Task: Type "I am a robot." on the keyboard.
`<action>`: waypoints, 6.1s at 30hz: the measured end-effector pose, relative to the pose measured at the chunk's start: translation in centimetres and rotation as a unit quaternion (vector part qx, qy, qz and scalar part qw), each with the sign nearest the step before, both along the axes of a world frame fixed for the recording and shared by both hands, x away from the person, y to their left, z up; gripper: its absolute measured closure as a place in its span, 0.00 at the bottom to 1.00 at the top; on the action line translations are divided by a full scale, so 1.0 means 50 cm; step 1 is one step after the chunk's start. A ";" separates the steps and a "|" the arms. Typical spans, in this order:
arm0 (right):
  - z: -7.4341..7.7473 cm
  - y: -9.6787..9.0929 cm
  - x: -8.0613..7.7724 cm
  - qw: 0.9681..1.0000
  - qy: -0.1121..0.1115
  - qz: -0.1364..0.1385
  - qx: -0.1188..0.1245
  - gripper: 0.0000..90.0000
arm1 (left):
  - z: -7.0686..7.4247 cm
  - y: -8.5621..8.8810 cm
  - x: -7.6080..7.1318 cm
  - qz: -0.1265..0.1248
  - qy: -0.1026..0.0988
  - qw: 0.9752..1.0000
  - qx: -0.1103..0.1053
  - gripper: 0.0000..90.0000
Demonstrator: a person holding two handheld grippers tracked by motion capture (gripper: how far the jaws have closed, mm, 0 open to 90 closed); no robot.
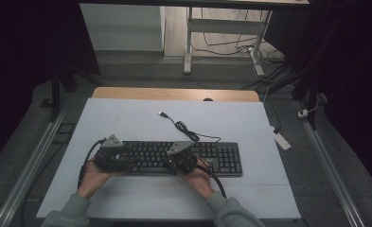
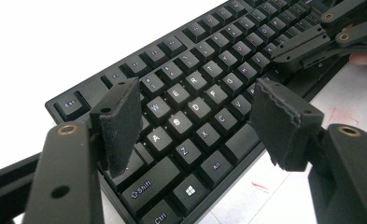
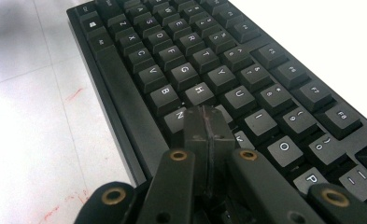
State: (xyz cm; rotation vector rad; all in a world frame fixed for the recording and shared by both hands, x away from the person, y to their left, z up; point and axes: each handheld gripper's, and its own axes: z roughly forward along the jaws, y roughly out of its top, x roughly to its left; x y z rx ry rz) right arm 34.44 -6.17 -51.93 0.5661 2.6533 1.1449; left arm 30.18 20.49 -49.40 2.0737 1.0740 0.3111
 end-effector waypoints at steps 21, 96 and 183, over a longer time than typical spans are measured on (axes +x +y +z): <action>0.040 -0.132 -0.020 0.997 -0.019 -0.046 0.056 0.79 | 0.001 0.000 0.000 0.001 -0.003 1.000 0.001 0.38; 0.031 -0.330 -0.070 0.992 -0.032 -0.118 0.044 0.56 | -0.046 -0.113 -0.005 -0.104 0.022 0.994 0.030 0.98; 0.027 -0.332 -0.066 0.992 -0.033 -0.117 0.035 0.56 | 0.001 0.004 0.004 0.017 -0.032 0.999 -0.007 0.79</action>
